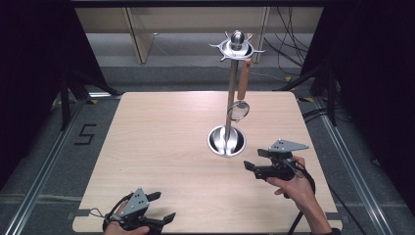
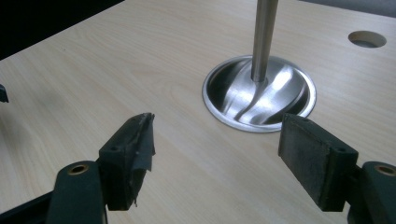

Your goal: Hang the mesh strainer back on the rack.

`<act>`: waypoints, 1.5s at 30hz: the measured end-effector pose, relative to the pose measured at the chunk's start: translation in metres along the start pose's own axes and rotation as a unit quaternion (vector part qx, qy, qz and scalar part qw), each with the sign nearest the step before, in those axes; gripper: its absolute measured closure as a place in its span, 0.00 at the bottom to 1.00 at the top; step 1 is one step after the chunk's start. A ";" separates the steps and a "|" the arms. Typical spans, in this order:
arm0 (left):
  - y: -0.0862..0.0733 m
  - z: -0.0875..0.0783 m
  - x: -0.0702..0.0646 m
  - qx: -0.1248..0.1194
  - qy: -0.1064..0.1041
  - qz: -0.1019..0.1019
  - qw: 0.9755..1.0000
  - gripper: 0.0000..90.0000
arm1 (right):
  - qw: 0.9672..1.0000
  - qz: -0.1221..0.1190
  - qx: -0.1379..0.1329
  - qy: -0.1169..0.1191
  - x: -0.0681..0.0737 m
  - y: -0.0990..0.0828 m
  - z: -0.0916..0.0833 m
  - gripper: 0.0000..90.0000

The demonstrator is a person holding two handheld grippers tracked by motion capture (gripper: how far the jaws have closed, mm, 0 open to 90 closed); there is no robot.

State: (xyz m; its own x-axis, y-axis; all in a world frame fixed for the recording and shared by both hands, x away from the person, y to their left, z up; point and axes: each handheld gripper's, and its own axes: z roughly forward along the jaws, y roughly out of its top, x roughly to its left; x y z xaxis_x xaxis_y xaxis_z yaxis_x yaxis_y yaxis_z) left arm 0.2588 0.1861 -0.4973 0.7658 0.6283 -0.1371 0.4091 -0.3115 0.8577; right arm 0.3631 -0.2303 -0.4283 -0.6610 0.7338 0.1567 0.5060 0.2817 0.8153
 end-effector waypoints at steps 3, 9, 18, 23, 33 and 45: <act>0.000 -0.002 0.002 0.008 0.006 0.009 1.000 0.16 | 1.000 -0.001 -0.002 0.008 0.002 -0.004 0.002 0.31; 0.001 0.000 0.000 -0.002 -0.001 0.009 1.000 0.16 | 1.000 -0.005 0.001 0.013 0.005 -0.008 0.002 0.30; 0.000 0.000 0.000 -0.002 -0.001 0.008 1.000 0.16 | 1.000 -0.013 0.003 0.016 0.006 -0.019 0.007 0.30; 0.000 0.000 0.001 0.002 -0.001 0.014 1.000 0.16 | 1.000 0.001 0.012 0.015 0.009 -0.024 0.007 0.29; 0.000 0.000 0.001 0.002 -0.001 0.015 1.000 0.16 | 1.000 0.020 0.016 0.015 0.007 -0.037 0.010 0.19; 0.000 -0.001 0.000 0.009 0.001 0.005 1.000 0.16 | 1.000 0.010 0.016 0.021 0.010 -0.048 0.011 0.19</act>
State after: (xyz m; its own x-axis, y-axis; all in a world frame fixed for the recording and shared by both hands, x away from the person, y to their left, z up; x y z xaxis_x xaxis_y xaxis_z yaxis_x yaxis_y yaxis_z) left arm 0.2587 0.1867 -0.4971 0.7687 0.6270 -0.1264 0.4100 -0.3313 0.8498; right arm 0.3387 -0.2296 -0.4723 -0.6726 0.7134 0.1965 0.5362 0.2870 0.7938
